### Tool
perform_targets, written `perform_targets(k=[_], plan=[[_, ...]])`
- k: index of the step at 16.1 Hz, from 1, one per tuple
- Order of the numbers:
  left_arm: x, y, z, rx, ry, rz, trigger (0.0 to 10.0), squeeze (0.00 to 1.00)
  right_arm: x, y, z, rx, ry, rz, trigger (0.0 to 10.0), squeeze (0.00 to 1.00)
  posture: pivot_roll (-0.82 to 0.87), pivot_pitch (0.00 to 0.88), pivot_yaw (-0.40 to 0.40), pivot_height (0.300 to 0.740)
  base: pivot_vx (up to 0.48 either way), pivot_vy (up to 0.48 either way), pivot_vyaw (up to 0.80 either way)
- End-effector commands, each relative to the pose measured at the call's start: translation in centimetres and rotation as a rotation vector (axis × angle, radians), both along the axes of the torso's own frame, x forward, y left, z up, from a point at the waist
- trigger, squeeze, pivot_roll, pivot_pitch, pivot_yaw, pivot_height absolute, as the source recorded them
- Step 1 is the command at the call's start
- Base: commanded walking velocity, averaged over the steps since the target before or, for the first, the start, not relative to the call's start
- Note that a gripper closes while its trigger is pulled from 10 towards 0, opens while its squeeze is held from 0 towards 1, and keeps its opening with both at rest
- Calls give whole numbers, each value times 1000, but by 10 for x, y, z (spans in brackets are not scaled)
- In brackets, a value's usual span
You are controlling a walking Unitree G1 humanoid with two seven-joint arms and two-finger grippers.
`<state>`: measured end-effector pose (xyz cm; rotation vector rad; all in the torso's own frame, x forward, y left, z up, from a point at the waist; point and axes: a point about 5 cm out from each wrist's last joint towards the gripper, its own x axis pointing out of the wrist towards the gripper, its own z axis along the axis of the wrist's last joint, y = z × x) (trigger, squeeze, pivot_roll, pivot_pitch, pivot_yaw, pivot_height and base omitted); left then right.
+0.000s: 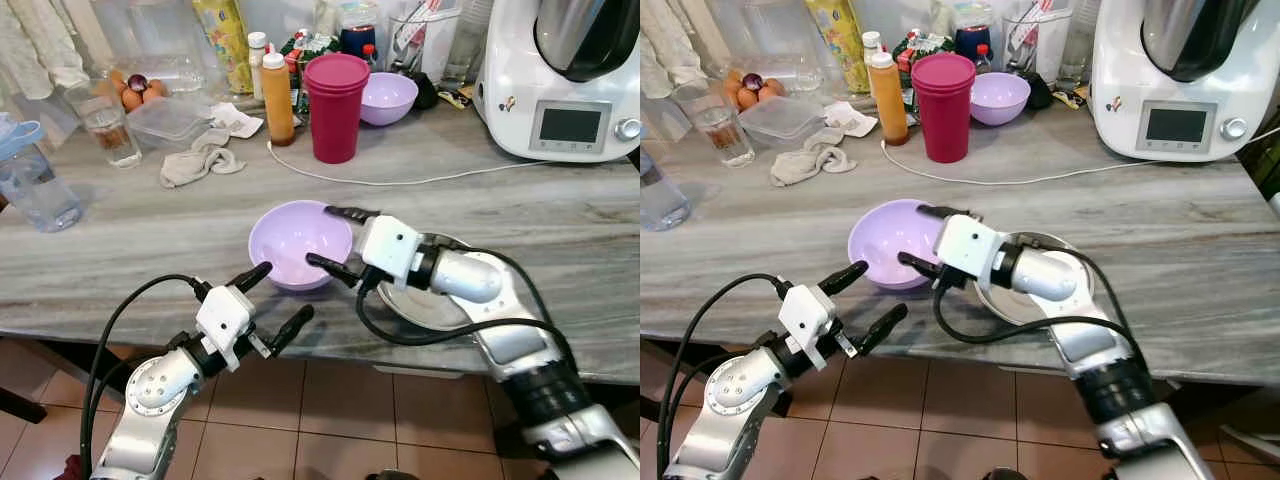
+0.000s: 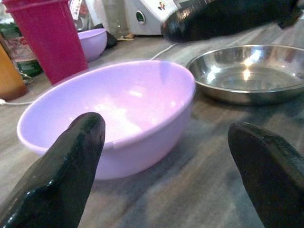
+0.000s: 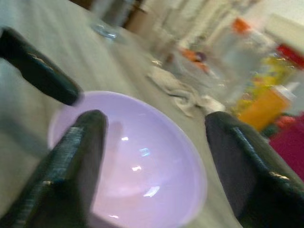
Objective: Setting the table
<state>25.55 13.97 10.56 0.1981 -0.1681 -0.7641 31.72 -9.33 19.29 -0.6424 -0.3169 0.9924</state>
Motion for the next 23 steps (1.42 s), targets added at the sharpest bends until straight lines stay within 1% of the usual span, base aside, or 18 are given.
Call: perform_targets(k=[1, 2, 3, 4, 5, 6, 7, 8, 9, 10, 11, 12, 13, 14, 15, 17, 19, 23], plan=[[1, 2, -1, 12, -3, 4, 10000, 0, 1, -7, 11, 17, -51, -62, 10000, 1000, -222, 100, 68, 740, 0, 0, 0], [1, 3, -1, 13, -2, 7, 10000, 0, 7, -19, 13, 37, -65, -194, 10000, 1000, -221, 99, 64, 740, 0, 0, 0], [1, 3, -2, 13, -2, 8, 10000, 0, 9, -26, 14, 45, -80, -262, 10000, 1000, -222, 99, 64, 740, 0, 0, 0], [2, 3, -2, 12, 1, 11, 10000, 0, 10, -42, 11, 85, -75, -404, 10000, 1000, -231, 97, 67, 740, 0, 0, 0], [3, 2, -3, 12, 2, 11, 10000, 0, 9, -50, 8, 101, -74, -474, 10000, 1000, -234, 97, 70, 740, 0, 0, 0], [3, 3, -3, 15, 1, 9, 10000, 0, 7, -57, 7, 119, -59, -530, 10000, 1000, -240, 98, 73, 740, 0, 0, 0], [4, 3, -3, 16, 0, 9, 10000, 0, 6, -59, 7, 122, -54, -547, 10000, 1000, -240, 98, 73, 740, 0, 0, 0], [6, 5, -2, 26, -12, 31, 10000, 0, 4, -66, 7, 132, -30, -600, 10000, 1000, -245, 99, 76, 740, 0, 0, 0], [11, 13, 3, 28, -38, 81, 10000, 0, -2, -75, 2, 136, 6, -669, 10000, 1000, -247, 99, 76, 740, 0, 0, 0], [14, 16, 5, 22, -44, 101, 10000, 0, -4, -77, -2, 136, 22, -695, 10000, 1000, -249, 100, 77, 740, 0, 0, 0], [16, 22, 9, 17, -57, 133, 10000, 0, -11, -78, -12, 128, 57, -725, 10000, 1000, -249, 100, 77, 740, 0, 0, 0], [18, 29, 12, 10, -60, 166, 10000, 0, -18, -80, -23, 120, 102, -781, 10000, 1000, -252, 100, 73, 740, 0, 0, 0], [18, 32, 11, 11, -54, 172, 10000, 0, -20, -83, -28, 128, 133, -814, 10000, 1000, -251, 100, 70, 740, 0, 0, 0], [16, 36, 9, 12, -42, 182, 10000, 0, -23, -86, -31, 115, 154, -842, 10000, 1000, -251, 100, 70, 740, 0, 0, 0], [15, 38, 9, 11, -37, 187, 10000, 0, -23, -86, -32, 107, 161, -849, 10000, 1000, -251, 100, 70, 740, 0, 0, 0], [11, 39, 3, 28, -15, 164, 10000, 0, -28, -89, -38, 98, 231, -875, 10000, 1000, -262, 101, 69, 740, 0, 0, 0], [12, 39, 3, 30, -10, 155, 10000, 0, -30, -89, -42, 130, 292, -868, 10000, 1000, -262, 101, 69, 740, 0, 0, 0], [12, 32, 1, 21, 7, 114, 10000, 0, -25, -83, -47, 167, 400, -817, 10000, 1000, -266, 94, 69, 740, 0, 0, 0]])
